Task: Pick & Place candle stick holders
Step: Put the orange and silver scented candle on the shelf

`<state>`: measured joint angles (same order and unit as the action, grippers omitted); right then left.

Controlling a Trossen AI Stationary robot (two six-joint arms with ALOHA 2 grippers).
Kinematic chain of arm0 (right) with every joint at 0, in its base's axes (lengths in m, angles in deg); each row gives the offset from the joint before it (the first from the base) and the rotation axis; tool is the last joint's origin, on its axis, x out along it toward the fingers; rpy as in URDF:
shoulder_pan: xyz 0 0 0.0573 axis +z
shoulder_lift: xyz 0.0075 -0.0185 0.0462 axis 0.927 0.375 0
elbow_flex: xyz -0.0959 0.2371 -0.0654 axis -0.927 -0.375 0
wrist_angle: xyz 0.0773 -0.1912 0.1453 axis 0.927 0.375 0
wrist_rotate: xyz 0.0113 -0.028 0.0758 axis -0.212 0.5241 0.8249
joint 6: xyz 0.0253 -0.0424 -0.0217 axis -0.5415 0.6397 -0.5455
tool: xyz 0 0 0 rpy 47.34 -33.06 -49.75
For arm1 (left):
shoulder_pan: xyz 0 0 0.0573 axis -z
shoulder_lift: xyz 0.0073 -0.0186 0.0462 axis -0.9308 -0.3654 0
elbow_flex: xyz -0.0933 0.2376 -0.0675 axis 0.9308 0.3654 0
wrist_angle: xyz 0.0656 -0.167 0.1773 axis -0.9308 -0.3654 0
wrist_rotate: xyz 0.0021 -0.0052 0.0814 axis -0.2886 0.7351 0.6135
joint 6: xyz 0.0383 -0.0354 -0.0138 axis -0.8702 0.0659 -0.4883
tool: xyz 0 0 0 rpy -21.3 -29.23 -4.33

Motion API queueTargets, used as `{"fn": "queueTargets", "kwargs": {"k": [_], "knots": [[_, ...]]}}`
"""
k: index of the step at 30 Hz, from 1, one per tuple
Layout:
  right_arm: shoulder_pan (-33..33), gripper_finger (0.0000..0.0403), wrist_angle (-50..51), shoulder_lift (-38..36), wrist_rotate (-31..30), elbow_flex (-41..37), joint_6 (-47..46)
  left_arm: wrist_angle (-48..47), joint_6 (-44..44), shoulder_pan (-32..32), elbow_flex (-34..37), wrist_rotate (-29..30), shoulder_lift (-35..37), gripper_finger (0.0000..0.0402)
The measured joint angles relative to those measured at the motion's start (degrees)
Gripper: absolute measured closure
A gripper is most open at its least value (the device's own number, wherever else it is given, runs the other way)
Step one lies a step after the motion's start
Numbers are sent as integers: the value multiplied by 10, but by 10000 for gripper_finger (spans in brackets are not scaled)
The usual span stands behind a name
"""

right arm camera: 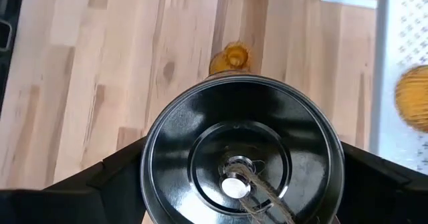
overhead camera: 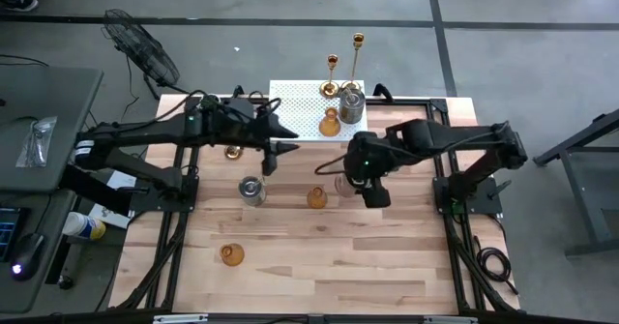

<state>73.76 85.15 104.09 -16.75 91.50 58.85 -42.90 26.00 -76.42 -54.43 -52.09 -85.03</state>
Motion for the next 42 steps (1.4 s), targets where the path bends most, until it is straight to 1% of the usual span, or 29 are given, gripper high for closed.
{"fn": "queueTargets", "kwargs": {"k": [4,7,9,12,15,18,20,21,23,27,32,35,42], "knots": [[-13,56,0,0,3,17,0,55,-4,0,-1,-55,-48,264],[-23,56,0,0,-1,25,-1,86,-7,0,0,-98,-85,245],[-29,56,0,0,-1,27,-1,116,-2,0,0,-123,-105,217],[-35,56,1,0,-1,27,-1,165,10,0,0,-144,-127,159],[-38,56,1,0,-1,27,-1,202,31,0,-1,-147,-142,95],[-42,56,0,0,-1,27,0,220,44,0,0,-146,-155,40],[-47,56,-5,0,-1,27,0,239,50,0,0,-146,-165,14],[-50,56,-9,0,-1,27,1,244,55,0,0,-146,-169,8],[-56,56,-18,0,-1,27,2,261,56,3,-1,-146,-178,9],[-66,56,-25,0,-1,27,2,265,54,5,0,-144,-186,19],[-67,56,-62,0,4,27,3,266,56,4,0,-133,-187,20],[-67,56,-77,0,22,27,2,272,54,9,0,-123,-186,20],[-71,56,-90,6,20,27,4,276,34,23,0,-112,-186,20]]}}
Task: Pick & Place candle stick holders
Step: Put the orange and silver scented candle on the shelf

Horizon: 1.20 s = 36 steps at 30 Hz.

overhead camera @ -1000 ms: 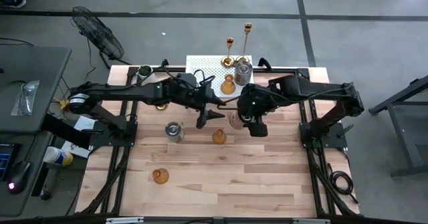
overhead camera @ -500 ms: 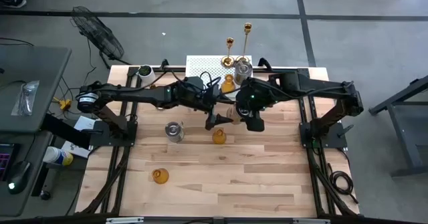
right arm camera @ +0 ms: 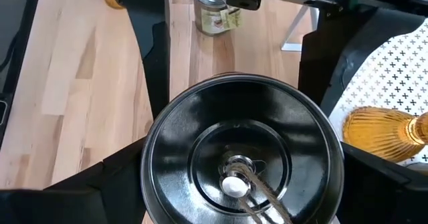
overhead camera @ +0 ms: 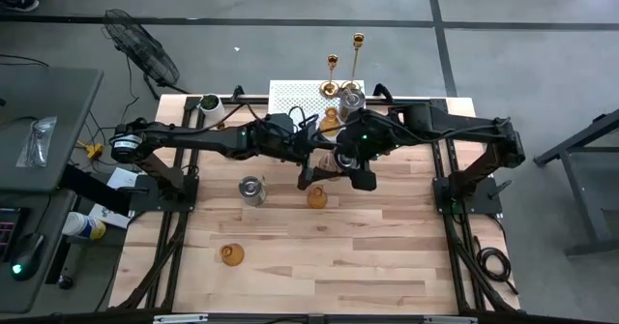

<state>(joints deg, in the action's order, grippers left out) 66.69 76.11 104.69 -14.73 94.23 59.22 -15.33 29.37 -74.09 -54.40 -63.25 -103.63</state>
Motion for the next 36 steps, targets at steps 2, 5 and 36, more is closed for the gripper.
{"fn": "queueTargets", "kwargs": {"k": [2,5,36], "knots": [[0,56,-4,1,0,0,0,0,-7,6,0,1,0,20],[1,56,-11,1,0,-1,-2,2,-8,8,0,5,1,21],[-10,56,-30,1,-3,-1,-19,3,-6,26,0,-17,0,20]]}}
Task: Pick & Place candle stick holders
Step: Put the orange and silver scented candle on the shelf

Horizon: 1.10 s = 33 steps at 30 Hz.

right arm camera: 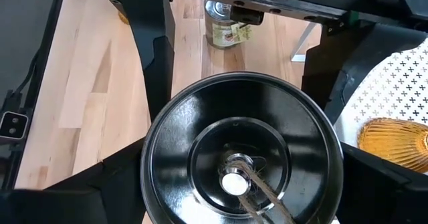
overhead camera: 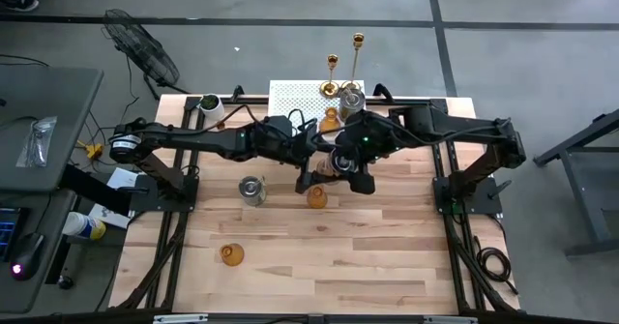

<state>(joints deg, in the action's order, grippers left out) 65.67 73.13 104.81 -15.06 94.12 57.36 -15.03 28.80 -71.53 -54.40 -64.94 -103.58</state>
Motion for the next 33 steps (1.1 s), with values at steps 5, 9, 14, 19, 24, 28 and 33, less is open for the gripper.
{"fn": "queueTargets", "kwargs": {"k": [5,9,14,19,24,28,33], "knots": [[-13,56,-6,0,5,0,-3,-2,0,0,0,-7,0,20],[-23,56,-9,0,12,0,-3,-2,0,0,0,-8,0,20],[-27,56,-14,0,13,0,-2,-4,0,0,-1,-2,-1,20],[-30,56,-18,1,27,0,-3,-12,19,0,-1,12,0,22],[-30,56,-19,1,30,0,-2,-13,21,0,-1,17,0,47],[-30,56,-20,1,30,0,-1,-14,24,0,-1,22,0,48],[-30,56,-20,1,31,0,0,-15,26,1,-1,26,0,48]]}}
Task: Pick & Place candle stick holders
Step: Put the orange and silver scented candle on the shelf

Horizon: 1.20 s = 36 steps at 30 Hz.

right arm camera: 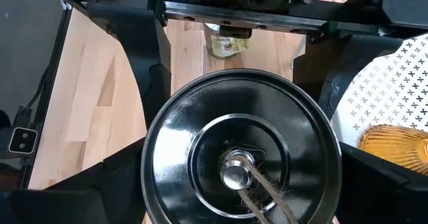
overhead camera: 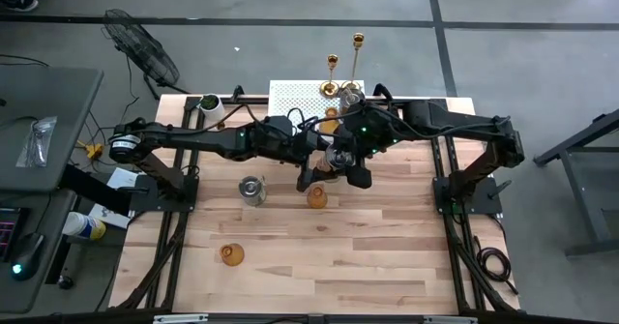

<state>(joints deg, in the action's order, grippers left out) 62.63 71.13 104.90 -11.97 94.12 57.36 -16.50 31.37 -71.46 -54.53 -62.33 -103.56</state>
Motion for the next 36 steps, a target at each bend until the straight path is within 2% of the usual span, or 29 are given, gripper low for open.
{"fn": "queueTargets", "kwargs": {"k": [8,13,19,26,31,36], "knots": [[1,39,-1,0,5,0,0,-2,8,0,0,4,0,48],[4,25,-16,0,-30,3,-8,-4,20,0,0,19,-3,48],[3,22,-37,-7,-32,3,-18,-8,15,0,0,19,-3,48],[2,21,-24,-39,-100,3,-27,-28,5,2,1,26,5,50],[3,22,-6,-88,-126,3,-62,-51,-13,1,1,71,37,50],[4,27,13,-131,-154,2,-91,-104,-42,1,1,178,84,50]]}}
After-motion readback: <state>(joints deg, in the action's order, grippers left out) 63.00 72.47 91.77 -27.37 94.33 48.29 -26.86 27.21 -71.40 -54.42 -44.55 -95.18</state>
